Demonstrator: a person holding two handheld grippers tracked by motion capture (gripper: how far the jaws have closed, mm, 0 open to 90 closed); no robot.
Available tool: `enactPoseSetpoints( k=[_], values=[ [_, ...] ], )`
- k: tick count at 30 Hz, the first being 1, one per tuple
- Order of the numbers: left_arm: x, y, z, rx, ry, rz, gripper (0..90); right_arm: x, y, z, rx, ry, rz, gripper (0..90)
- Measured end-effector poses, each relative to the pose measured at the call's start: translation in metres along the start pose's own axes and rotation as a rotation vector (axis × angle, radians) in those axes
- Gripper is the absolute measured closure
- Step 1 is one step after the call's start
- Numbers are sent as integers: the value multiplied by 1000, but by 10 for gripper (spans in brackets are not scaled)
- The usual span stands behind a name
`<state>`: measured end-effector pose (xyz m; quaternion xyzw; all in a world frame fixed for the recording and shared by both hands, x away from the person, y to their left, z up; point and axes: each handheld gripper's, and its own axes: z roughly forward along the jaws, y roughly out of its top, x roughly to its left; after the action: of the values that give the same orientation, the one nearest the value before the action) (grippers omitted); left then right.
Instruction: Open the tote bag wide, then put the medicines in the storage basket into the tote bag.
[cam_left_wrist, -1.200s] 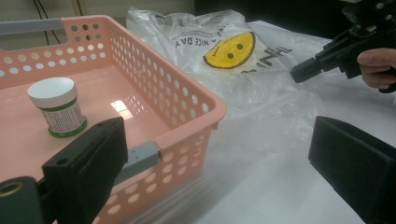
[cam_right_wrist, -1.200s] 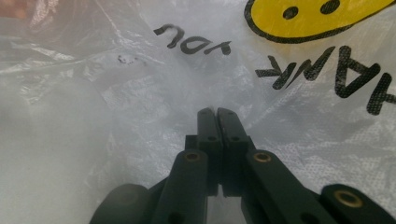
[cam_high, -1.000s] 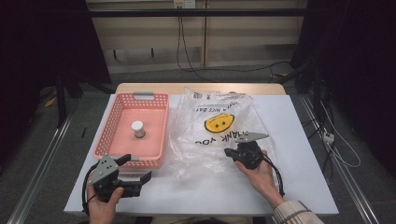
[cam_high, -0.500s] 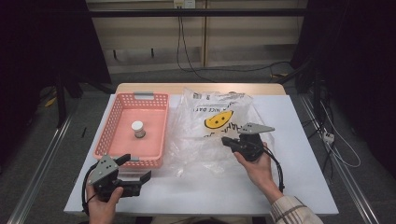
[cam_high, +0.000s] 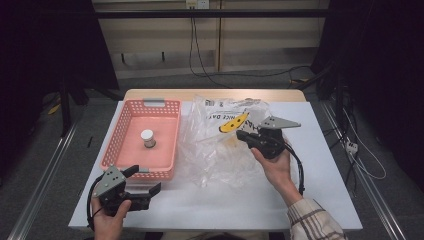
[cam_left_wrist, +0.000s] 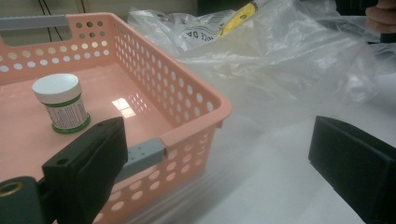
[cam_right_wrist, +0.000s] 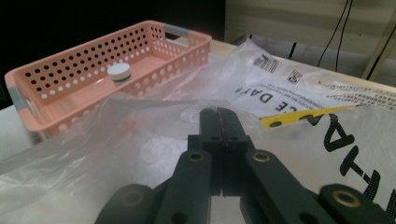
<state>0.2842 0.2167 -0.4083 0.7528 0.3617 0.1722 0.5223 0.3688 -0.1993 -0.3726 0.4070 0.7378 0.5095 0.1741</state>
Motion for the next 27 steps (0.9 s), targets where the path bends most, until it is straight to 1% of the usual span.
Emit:
enactPoseSetpoints(
  k=[3, 6, 8, 13, 18, 19, 22, 23, 25, 27],
  values=[
    [1, 0, -1, -5, 0, 0, 45, -2, 8, 2, -18, 1, 0, 900],
    [2, -1, -1, 2, 0, -8, 45, -3, 13, 4, -39, -1, 1, 900],
    [2, -1, -1, -1, 0, -9, 45, -5, 15, 7, -53, 2, 12, 900],
    [2, -1, -1, 0, 2, -8, 45, -5, 17, 11, -50, 6, 10, 900],
    [1, 0, -2, 4, 2, -11, 45, -4, 15, 9, -39, 15, 5, 900],
    [1, 1, -2, 10, -6, -13, 45, -3, 15, 9, -39, 19, 5, 900],
    [1, 4, -2, 27, -16, -4, 49, -3, 16, 8, -32, 25, 0, 900],
    [2, 5, -1, 33, -15, 5, 50, -2, 16, 8, -33, 28, 2, 900],
    [2, 6, -1, 34, -14, 3, 55, -3, 17, 8, -30, 27, 3, 900],
    [4, 10, -1, 38, -8, 12, 59, -3, 18, 7, -30, 28, 13, 900]
  ],
)
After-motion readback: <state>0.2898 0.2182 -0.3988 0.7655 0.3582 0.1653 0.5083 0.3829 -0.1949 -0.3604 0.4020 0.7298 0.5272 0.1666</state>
